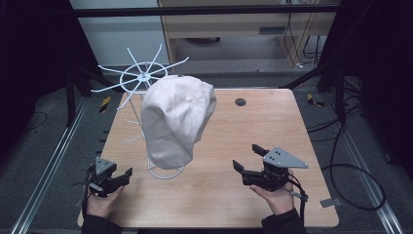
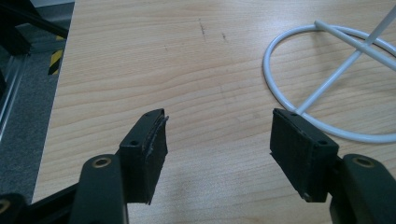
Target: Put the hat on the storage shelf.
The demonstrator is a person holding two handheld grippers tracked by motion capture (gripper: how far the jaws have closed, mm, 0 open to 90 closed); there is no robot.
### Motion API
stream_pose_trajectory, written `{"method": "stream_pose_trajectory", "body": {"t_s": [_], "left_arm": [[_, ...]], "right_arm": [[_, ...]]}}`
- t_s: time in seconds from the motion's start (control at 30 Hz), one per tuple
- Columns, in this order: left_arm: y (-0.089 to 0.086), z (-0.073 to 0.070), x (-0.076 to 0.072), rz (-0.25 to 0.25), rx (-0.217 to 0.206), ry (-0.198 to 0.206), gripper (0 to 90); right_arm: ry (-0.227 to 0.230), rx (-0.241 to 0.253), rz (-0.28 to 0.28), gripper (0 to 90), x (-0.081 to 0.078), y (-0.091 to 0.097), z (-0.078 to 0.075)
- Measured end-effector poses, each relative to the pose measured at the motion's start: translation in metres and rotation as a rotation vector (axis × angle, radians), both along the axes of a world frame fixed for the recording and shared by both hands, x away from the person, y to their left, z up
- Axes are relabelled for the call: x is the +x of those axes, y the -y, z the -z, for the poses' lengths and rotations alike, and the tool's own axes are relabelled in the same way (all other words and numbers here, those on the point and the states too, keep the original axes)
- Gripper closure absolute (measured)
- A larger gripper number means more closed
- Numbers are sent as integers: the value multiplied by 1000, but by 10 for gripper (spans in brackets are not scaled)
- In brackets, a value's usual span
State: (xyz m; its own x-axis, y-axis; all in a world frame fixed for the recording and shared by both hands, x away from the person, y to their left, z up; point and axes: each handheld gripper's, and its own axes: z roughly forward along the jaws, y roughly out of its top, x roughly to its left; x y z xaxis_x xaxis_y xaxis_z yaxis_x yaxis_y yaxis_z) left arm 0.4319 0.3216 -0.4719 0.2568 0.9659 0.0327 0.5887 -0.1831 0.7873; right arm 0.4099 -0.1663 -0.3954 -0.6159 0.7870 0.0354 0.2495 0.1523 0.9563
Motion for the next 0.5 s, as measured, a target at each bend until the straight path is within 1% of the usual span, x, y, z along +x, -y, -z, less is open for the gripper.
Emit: {"method": "stream_pose_trajectory", "body": {"t_s": [0.1, 0.23, 0.27, 0.3, 0.4, 0.5], "left_arm": [[0, 0, 0, 5, 1, -3, 362], [0, 0, 0, 4, 0, 2, 360], [0, 0, 0, 5, -1, 3, 358], [0, 0, 0, 5, -1, 3, 358], [1, 0, 0, 10, 0, 2, 356], [1, 0, 0, 13, 0, 2, 352]], "right_arm": [[-30, -19, 40, 168, 5, 12, 14], [-69, -33, 87, 157, 12, 25, 30], [-89, -43, 106, 156, 15, 30, 38], [-89, -43, 106, 156, 15, 30, 38], [-117, -60, 138, 155, 18, 38, 47], [-130, -72, 173, 155, 20, 48, 54]]}}
